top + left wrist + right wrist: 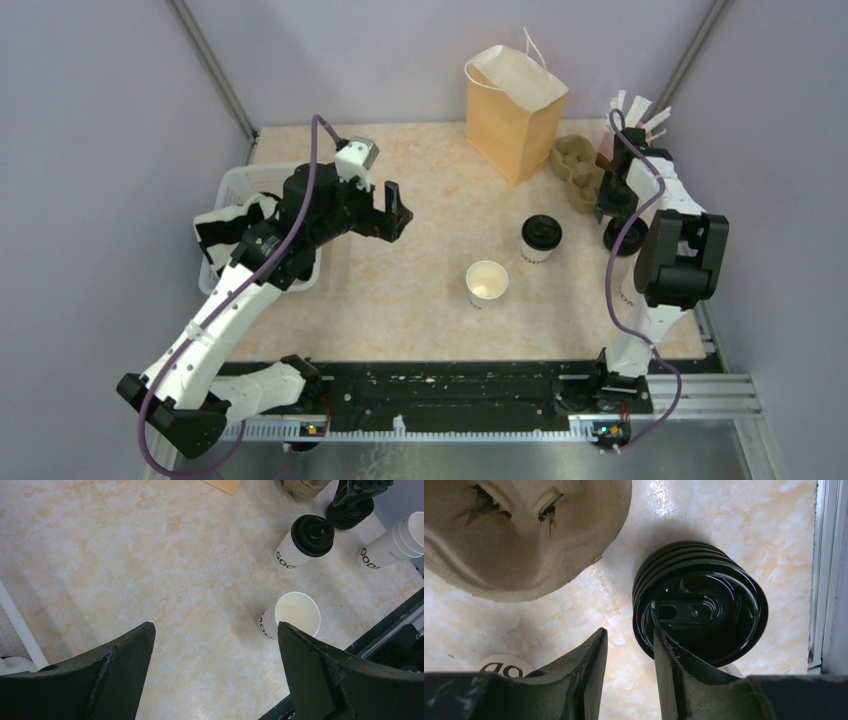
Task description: Pack the takeout coffee
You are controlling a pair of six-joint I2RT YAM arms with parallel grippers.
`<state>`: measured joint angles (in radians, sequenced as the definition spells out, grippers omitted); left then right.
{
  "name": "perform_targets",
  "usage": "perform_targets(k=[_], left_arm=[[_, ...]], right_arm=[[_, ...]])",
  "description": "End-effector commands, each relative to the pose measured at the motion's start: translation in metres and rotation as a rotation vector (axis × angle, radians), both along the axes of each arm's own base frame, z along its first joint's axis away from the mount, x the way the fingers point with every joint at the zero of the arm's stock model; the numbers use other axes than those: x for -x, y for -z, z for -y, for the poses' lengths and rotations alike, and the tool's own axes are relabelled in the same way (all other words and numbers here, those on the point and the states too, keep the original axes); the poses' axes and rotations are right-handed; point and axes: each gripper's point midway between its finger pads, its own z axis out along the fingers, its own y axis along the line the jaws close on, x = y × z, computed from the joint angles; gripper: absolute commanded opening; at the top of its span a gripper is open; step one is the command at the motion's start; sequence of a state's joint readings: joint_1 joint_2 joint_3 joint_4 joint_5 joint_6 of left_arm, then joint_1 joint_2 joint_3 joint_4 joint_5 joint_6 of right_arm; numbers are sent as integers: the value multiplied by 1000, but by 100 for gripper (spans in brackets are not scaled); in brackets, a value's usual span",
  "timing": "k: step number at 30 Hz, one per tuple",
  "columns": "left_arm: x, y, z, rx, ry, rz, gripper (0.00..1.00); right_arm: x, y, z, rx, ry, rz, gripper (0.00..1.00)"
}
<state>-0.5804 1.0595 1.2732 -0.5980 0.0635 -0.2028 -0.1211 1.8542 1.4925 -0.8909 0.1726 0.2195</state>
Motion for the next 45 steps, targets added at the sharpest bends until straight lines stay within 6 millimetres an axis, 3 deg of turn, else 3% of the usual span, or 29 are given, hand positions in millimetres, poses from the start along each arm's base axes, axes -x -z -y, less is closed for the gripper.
perform_targets(k=[1,11,28,31,35,38,40,43,45], left_arm=[[-7,-6,4,2,15,36,98],[-7,-6,3,9,4,31,98],[3,-10,3,57,6,6,98],[6,-12,2,64,2,2,98],[10,-13,2,82,-2,-20,98],[12,-12,6,112,-5,-65,98],[14,-9,14,145,4,-119,98],[19,-12,33,225,44,-228,98],[24,-17,48,290,82,-317,98]], right_arm=[[-14,0,12,34,2,28,38],[-17,5,15,32,4,20,28],[-6,-23,15,48,12,93,12],[-2,-33,18,66,21,112,11],[2,-63,14,67,20,182,10],[2,-98,-19,-2,-65,283,10],[6,-123,-59,-69,-186,351,10],[26,-162,-140,-220,-429,449,10],[51,-187,-199,-366,-595,515,10]])
